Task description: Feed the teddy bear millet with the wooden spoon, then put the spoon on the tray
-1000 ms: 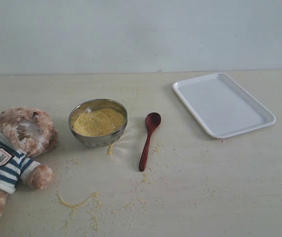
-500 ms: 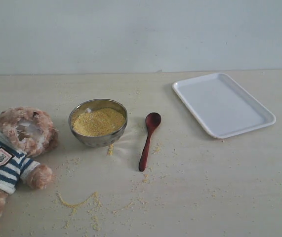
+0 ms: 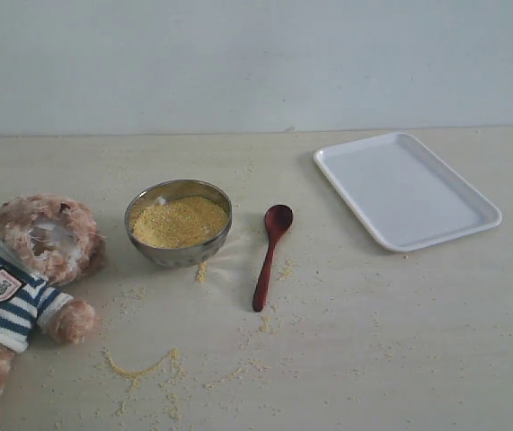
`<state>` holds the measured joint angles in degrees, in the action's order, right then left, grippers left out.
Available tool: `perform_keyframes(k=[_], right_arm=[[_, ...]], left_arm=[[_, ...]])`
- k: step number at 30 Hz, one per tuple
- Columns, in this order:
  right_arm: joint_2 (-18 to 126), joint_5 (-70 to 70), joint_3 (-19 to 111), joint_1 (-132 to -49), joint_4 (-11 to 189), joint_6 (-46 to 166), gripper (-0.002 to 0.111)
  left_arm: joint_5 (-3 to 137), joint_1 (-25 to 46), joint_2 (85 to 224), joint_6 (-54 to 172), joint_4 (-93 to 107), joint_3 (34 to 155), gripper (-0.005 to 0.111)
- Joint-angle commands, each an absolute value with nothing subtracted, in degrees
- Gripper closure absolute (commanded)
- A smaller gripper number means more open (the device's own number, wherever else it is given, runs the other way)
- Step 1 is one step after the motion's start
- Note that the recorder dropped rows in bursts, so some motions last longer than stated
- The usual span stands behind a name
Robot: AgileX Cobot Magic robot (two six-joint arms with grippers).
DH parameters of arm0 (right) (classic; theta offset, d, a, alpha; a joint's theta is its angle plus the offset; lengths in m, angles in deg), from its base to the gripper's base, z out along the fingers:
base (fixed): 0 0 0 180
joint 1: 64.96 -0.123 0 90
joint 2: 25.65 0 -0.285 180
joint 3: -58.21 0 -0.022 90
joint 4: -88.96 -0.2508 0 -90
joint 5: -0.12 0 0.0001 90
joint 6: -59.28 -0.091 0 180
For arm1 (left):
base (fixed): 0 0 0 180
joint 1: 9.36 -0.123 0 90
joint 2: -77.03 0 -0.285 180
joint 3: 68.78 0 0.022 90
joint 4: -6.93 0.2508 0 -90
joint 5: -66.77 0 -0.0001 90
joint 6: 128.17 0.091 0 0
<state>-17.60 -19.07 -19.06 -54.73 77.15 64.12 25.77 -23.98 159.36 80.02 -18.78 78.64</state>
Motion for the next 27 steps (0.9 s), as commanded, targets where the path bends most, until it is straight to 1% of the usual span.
perform_keyframes(k=[1,3,4,6,7,10,12,13,14,17,20,27], right_arm=[[-17.86,-18.63,-19.01,-54.88,77.09,64.18,0.109],[-17.86,-18.63,-19.01,-54.88,77.09,64.18,0.109],[-17.86,-18.63,-19.01,-54.88,77.09,64.18,0.109],[-17.86,-18.63,-19.01,-54.88,77.09,64.18,0.109],[-17.86,-18.63,-19.01,-54.88,77.09,64.18,0.109],[-17.86,-18.52,-19.01,-54.88,77.1,64.18,0.109],[-17.86,-17.42,-19.01,-54.88,77.1,64.18,0.109],[-17.86,-16.99,-19.01,-54.88,77.1,64.18,0.109],[-17.86,-16.81,-19.01,-54.88,77.1,64.18,0.109],[-17.86,-16.81,-19.01,-54.88,77.1,64.18,0.109],[-17.86,-16.81,-19.01,-54.88,77.1,64.18,0.109],[-17.86,-16.81,-19.01,-54.88,77.1,64.18,0.109]], left_arm=[[26.74,-24.08,159.38,79.36,-14.86,79.19,0.102],[25.81,-24.08,159.38,85.23,-15.13,79.19,0.1],[25.36,-24.08,159.38,86.22,-15.13,79.19,0.096],[24.46,-24.08,159.48,88.06,-14.23,79.19,0.083],[24.16,-24.08,159.48,88.86,-13.4,79.19,0.074],[24.89,-24.08,159.48,89.56,-11.05,79.19,0.04],[27.15,-24.08,159.71,89.56,-12.44,79.19,0.013],[28.68,-24.08,159.83,89.56,-13.03,79.19,0.003],[30.9,-24.08,160.38,89.38,-15.72,79.19,-0.004],[31.19,-24.08,162.04,89.64,-19.65,79.19,-0.004],[29.16,-24.08,165.64,94.13,-19.78,79.19,-0.004],[30.48,-24.08,173.28,98.47,-20.45,79.19,-0.004]])
